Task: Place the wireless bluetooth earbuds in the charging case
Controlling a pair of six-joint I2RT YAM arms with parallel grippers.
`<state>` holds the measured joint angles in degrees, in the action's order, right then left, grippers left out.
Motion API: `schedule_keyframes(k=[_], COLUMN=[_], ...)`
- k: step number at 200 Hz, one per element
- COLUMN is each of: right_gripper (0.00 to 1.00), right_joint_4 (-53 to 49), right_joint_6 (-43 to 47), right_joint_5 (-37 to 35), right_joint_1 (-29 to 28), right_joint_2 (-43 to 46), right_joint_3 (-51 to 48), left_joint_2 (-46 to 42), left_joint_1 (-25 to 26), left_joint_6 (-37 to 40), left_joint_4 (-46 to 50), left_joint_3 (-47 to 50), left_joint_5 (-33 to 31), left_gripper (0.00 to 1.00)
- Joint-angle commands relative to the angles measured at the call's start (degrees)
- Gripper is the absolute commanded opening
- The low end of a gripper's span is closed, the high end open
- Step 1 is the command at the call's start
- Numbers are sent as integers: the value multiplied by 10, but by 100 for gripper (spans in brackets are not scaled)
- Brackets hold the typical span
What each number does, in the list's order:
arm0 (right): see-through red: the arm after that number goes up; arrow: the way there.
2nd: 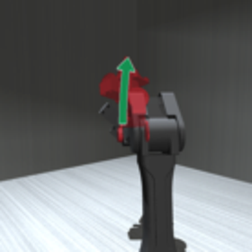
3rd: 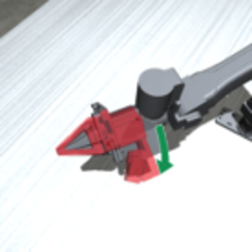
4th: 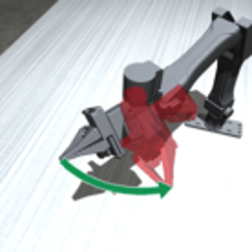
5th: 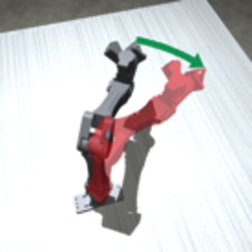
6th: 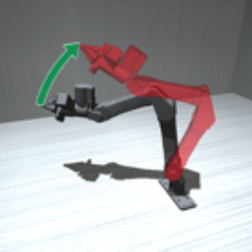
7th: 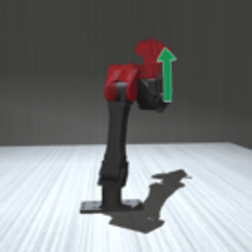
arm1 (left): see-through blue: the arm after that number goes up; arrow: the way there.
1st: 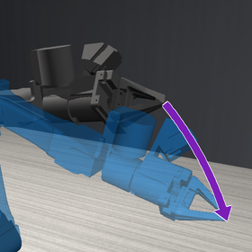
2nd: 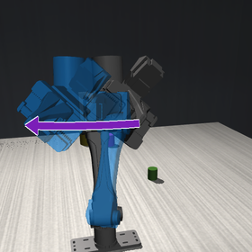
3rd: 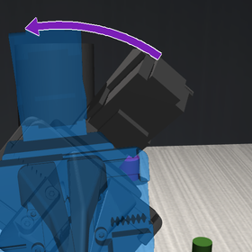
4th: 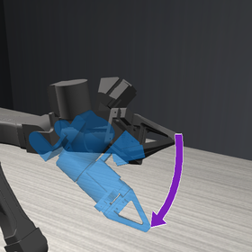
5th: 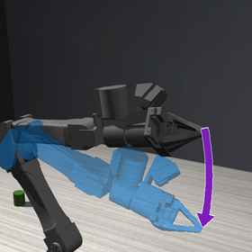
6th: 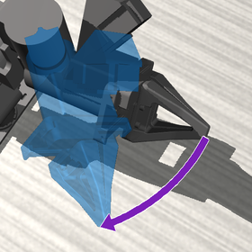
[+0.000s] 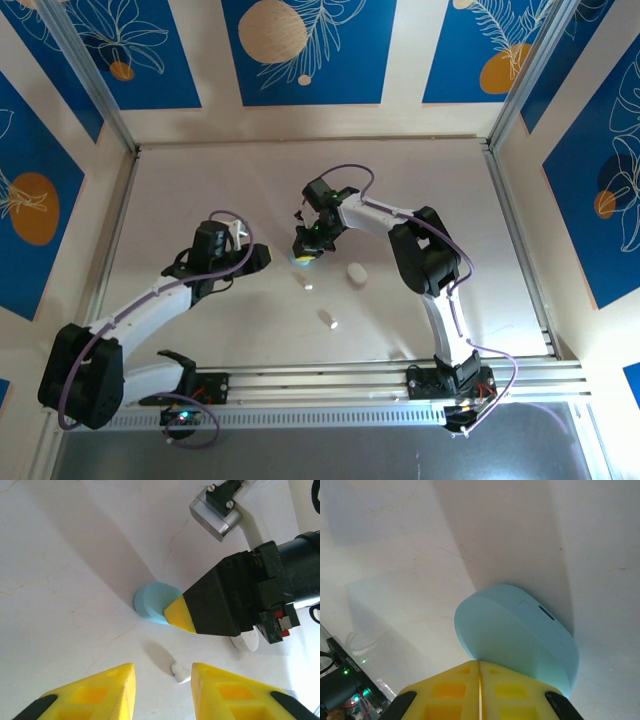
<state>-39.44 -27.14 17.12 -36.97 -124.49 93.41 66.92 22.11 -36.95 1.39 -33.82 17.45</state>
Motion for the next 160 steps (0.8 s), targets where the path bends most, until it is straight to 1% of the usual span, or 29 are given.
schedule_keyframes(k=[1, 22, 51, 82, 96, 125, 136, 148, 160], right_gripper=[9, 13, 15, 16, 18, 29, 33, 39, 49], right_joint_4=[-27, -14, -5, 3, 7, 23, 31, 39, 47], right_joint_6=[-4, -4, -7, -13, -17, -26, -31, -35, -38], right_joint_5=[-27, -12, -5, -7, -15, -33, -44, -56, -69], right_joint_1=[-6, -10, -16, -19, -18, -19, -18, -17, -16], right_joint_2=[16, 36, 67, 101, 121, 181, 210, 244, 281], right_joint_3=[2, 5, 7, -8, -23, -73, -99, -130, -162], left_joint_2=[-13, -23, -47, -76, -91, -137, -159, -183, -207], left_joint_1=[-8, -8, -7, -7, -8, -8, -7, -7, -7], left_joint_6=[14, 14, 15, 18, 20, 29, 34, 40, 46], left_joint_4=[11, 17, 34, 59, 76, 111, 126, 144, 165], left_joint_3=[-6, -8, -15, -25, -31, -41, -43, -45, -48], left_joint_5=[-2, -2, -5, -8, -11, -26, -31, -39, -43], left_gripper=[35, 39, 50, 58, 64, 86, 100, 100, 100])
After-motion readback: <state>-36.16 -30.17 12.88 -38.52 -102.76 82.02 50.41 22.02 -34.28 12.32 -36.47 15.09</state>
